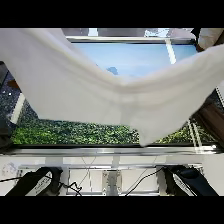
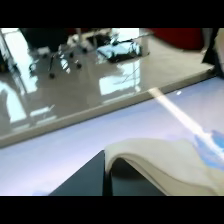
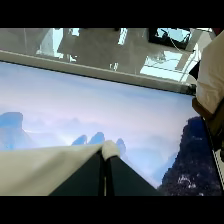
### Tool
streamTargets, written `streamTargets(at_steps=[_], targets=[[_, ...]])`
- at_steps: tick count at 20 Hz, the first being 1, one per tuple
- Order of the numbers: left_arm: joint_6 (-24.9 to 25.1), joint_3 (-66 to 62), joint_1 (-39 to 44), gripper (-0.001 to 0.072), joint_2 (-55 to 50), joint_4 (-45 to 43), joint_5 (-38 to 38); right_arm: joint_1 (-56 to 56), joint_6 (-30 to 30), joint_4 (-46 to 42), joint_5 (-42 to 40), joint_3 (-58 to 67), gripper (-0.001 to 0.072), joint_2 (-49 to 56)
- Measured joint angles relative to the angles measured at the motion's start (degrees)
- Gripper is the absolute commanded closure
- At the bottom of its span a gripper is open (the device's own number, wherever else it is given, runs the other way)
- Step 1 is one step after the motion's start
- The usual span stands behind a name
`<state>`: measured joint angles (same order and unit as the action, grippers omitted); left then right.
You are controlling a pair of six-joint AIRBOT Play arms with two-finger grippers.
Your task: Fold the shirts.
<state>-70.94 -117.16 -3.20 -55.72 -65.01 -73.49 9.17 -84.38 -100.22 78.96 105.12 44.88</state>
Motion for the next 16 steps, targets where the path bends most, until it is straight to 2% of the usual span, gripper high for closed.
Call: streamTargets(at_steps=[3,8,11,15,16], targets=[[-2.45,7.08,0.00,0.0694,-1.62,-4.52,-0.37,0.28,-0.90,-1.86,2.62,-0.72,0.0688,2.67],[-3.63,17.40,0.00,0.0693,-11.45,-3.08,-0.33,0.39,-1.38,-3.02,1.64,-7.28,0.0687,12.76],[-2.43,20.39,0.00,0.0694,-21.22,-2.12,3.39,0.37,-1.46,-4.02,-6.62,-13.60,0.0686,21.44],[-0.96,21.81,0.00,0.0692,-34.29,0.31,13.84,0.35,-5.53,-8.37,-24.59,-18.71,0.0686,33.73],[-0.76,21.97,0.00,0.0650,-36.65,1.11,16.35,0.35,-7.37,-9.70,-28.61,-19.32,0.0683,36.50]])
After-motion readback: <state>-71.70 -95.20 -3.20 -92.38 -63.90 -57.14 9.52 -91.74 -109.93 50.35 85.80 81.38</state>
